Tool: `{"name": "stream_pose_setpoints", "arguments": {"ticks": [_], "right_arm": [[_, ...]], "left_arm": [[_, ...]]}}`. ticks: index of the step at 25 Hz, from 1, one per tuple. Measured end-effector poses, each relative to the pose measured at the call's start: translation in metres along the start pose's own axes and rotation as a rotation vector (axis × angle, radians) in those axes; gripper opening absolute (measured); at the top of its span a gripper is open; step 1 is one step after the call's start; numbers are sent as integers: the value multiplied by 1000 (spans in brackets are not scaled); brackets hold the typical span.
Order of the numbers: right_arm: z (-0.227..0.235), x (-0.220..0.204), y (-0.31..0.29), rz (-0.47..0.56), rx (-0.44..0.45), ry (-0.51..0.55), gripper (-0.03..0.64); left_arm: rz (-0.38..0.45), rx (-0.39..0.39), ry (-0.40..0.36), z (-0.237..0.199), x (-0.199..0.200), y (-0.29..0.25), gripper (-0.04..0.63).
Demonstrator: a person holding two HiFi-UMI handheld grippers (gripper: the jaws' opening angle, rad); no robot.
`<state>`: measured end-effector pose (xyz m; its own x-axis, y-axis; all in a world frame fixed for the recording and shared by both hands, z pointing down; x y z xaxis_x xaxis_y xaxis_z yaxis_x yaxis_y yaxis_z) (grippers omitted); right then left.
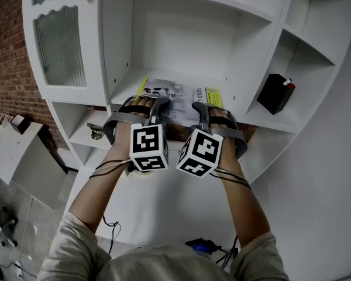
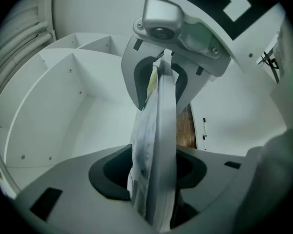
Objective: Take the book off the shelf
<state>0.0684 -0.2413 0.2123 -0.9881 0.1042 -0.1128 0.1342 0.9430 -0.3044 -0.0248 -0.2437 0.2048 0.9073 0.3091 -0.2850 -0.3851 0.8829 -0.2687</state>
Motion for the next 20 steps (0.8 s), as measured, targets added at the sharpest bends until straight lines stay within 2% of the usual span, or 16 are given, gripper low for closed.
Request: {"name": "stream_pose_setpoints", "arguments": {"ticks": [2, 5, 7, 9, 12, 14, 15, 20], "right_arm": [[-1, -1, -3, 3, 5, -3, 210], [1, 0, 1, 19, -9, -10, 212], [5, -1, 7, 37, -17, -24, 175], [9, -1, 10, 41, -24, -17, 123], [9, 0, 10, 26, -41, 11, 106], [6, 0, 13, 21, -54, 22, 100], [5, 0, 15, 22, -56, 24, 97], [-2, 4, 29, 10, -74, 39, 92]], "left_arm": [[-11, -3, -14, 0, -1, -4, 206], [-30, 11, -49, 0, -3, -9, 215], [-33, 23, -58, -2, -3, -8, 150], [-32, 15, -55, -5, -2, -8, 146], [-28, 5, -45, -7, -2, -6, 140], [-22, 21, -37, -5, 0, -1, 130], [-20, 31, -36, -4, 0, 2, 103], [-26, 64, -48, 3, 5, 16, 97]]}}
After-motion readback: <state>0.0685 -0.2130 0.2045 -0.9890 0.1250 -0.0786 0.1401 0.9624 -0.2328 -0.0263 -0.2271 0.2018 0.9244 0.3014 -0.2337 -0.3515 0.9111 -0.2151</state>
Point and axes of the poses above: the fingertips, and each gripper's own axes: y backward along the fingers, z to its right, x out of its top, the point moved 10 cm from there along y, backward along the fingers, and after that the axes turned 4 degrees about y, right-handed, at the moved point
